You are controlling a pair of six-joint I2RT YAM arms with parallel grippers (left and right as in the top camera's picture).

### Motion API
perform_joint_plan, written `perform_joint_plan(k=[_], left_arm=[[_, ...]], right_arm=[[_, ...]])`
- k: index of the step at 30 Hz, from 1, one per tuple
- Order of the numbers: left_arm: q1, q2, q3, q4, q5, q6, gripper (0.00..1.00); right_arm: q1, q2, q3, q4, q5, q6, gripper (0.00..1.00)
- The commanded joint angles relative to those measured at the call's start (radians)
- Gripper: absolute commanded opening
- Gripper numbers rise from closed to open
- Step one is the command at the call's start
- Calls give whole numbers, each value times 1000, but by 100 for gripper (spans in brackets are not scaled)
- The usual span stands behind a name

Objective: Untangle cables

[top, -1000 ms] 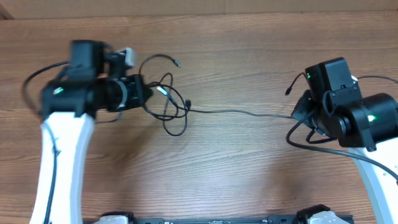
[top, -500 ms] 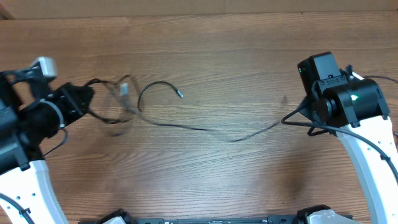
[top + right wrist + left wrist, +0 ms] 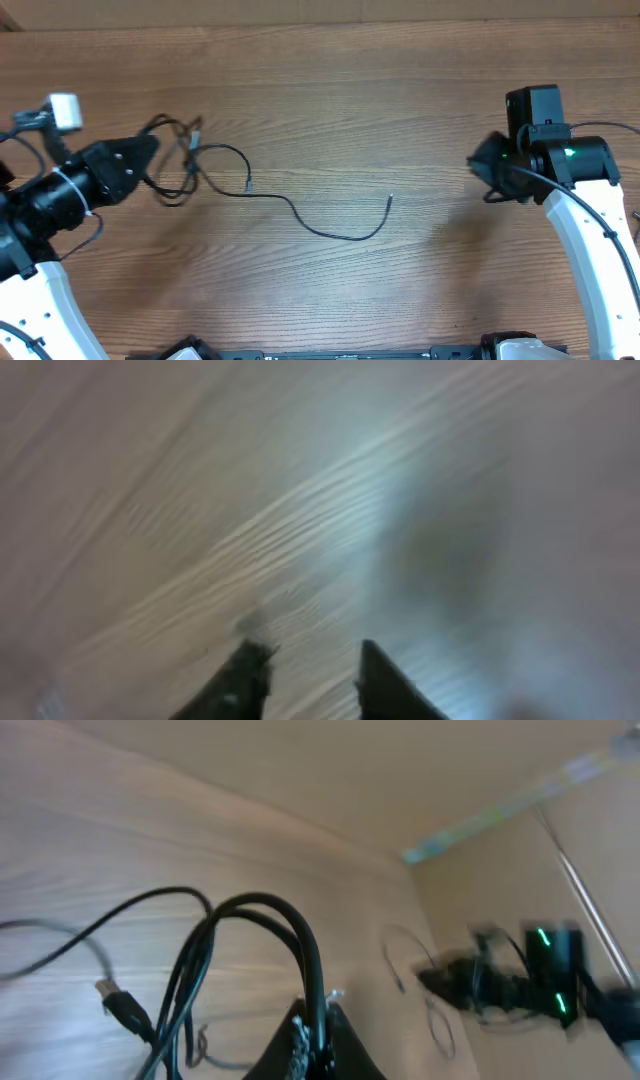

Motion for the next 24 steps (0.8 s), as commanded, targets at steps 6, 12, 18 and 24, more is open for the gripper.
perform_joint_plan(k=[6, 12, 18, 24], left_arm=[[-227, -5, 20, -33, 122, 344, 4], [-368, 10, 20, -3, 134, 375, 4], [-451, 35, 20, 0, 166, 370, 4], [-496, 66, 20, 0, 167, 344, 6]], right_arm=[[29, 1, -7, -7, -962, -639, 41], [103, 1, -7, -6, -987, -685, 41], [201, 1, -7, 37, -992, -678, 41], [312, 1, -7, 147, -999, -520, 40]])
